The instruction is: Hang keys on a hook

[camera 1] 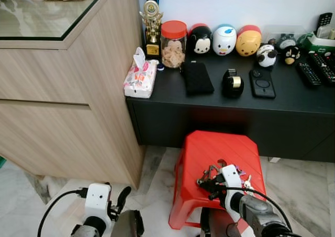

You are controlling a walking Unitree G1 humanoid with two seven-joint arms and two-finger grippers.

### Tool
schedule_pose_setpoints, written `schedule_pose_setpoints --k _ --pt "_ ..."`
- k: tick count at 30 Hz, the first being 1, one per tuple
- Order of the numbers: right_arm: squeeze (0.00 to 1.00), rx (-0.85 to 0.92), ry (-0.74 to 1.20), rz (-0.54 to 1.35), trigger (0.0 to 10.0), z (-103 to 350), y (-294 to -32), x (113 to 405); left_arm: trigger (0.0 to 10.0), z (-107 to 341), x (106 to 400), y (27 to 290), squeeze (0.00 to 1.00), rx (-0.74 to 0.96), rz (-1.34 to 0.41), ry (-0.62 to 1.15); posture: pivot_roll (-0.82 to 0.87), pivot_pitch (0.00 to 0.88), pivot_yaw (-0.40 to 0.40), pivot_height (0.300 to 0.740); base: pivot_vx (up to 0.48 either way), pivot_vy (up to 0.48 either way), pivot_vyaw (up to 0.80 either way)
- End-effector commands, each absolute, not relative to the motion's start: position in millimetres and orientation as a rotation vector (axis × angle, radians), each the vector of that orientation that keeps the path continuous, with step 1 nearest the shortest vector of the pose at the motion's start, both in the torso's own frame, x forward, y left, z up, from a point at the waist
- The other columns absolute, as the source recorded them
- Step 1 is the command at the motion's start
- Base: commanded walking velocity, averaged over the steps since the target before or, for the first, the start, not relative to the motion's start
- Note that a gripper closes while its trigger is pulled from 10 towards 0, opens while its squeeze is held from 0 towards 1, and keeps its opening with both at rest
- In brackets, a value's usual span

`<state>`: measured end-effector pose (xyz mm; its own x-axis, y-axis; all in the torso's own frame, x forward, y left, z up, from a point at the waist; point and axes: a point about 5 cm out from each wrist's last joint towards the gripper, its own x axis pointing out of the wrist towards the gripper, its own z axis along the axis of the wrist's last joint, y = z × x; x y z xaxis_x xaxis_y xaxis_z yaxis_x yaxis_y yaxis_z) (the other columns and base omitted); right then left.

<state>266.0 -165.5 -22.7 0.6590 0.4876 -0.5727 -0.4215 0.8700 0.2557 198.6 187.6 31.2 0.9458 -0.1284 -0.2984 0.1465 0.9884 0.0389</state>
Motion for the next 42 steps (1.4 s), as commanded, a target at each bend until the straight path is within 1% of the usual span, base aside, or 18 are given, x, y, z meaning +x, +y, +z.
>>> schedule_pose_setpoints --k 1,5,8,12,16,17,18,19,22,24,26,29,33,39,42 --pt "0.00 0.119 0.672 0.511 0.0 -25 -163 264 10.0 26 197 187 0.00 0.064 -0.145 0.325 0.09 0.117 -0.004 0.612 0.000 0.000 0.00" --pt "0.00 0.109 0.644 0.500 0.0 -23 -162 266 10.0 25 199 187 0.00 0.064 -0.143 0.324 0.09 0.109 -0.007 0.612 0.000 0.000 0.00" --pt "0.00 0.111 0.580 0.471 0.0 -15 -163 274 10.0 24 201 187 0.00 0.067 -0.141 0.323 0.08 0.096 -0.012 0.612 0.000 0.000 0.00" --pt "0.00 0.202 0.393 0.363 0.0 9 -166 295 10.0 22 210 185 0.00 0.062 -0.131 0.313 0.06 0.059 -0.025 0.612 0.000 0.000 0.00" --pt "0.00 0.184 0.304 0.392 0.0 18 -159 298 10.0 21 219 180 0.00 0.055 -0.135 0.301 0.05 0.036 -0.033 0.612 0.000 0.000 0.00" --pt "0.00 0.177 0.284 0.388 6.2 20 -159 298 10.0 21 221 179 0.00 0.055 -0.136 0.301 0.04 0.027 -0.036 0.612 0.000 0.000 0.00" --pt "0.00 0.172 0.259 0.360 10.0 22 -161 297 10.0 20 223 179 0.00 0.053 -0.132 0.300 0.04 0.024 -0.036 0.612 0.000 0.000 0.00" --pt "0.00 0.167 0.227 0.287 10.0 25 -167 298 10.0 19 224 179 0.00 0.050 -0.126 0.301 0.03 0.016 -0.038 0.612 0.000 0.000 0.00" --pt "0.00 0.183 0.201 0.214 10.0 27 -174 298 10.0 16 226 179 0.00 0.048 -0.122 0.306 0.02 0.001 -0.041 0.612 0.000 0.000 0.00" --pt "0.00 0.205 0.173 0.108 10.0 29 -182 293 10.0 13 226 179 0.00 0.045 -0.119 0.310 0.01 0.000 -0.045 0.612 0.000 0.000 0.00" --pt "0.00 0.208 0.165 0.083 10.0 29 -184 291 10.0 13 227 178 0.00 0.043 -0.117 0.311 0.01 0.000 -0.048 0.612 0.000 0.000 0.00" --pt "0.00 0.198 0.156 0.048 10.0 24 -185 275 10.0 6 230 178 0.00 0.025 -0.097 0.319 -0.01 0.000 -0.049 0.612 0.000 0.000 0.00" --pt "0.00 0.196 0.189 0.023 10.0 15 -187 270 10.0 -2 228 178 0.00 0.011 -0.092 0.348 -0.01 0.000 -0.046 0.612 0.000 0.000 0.00" --pt "0.00 0.194 0.197 -0.028 10.0 15 -189 271 10.0 -9 225 179 0.00 0.005 -0.092 0.363 -0.02 0.000 -0.038 0.612 0.000 0.000 0.00" --pt "0.00 0.197 0.161 -0.060 10.0 23 -193 277 10.0 -10 223 180 0.00 0.009 -0.097 0.369 -0.02 0.000 -0.039 0.612 -0.301 0.000 0.00"
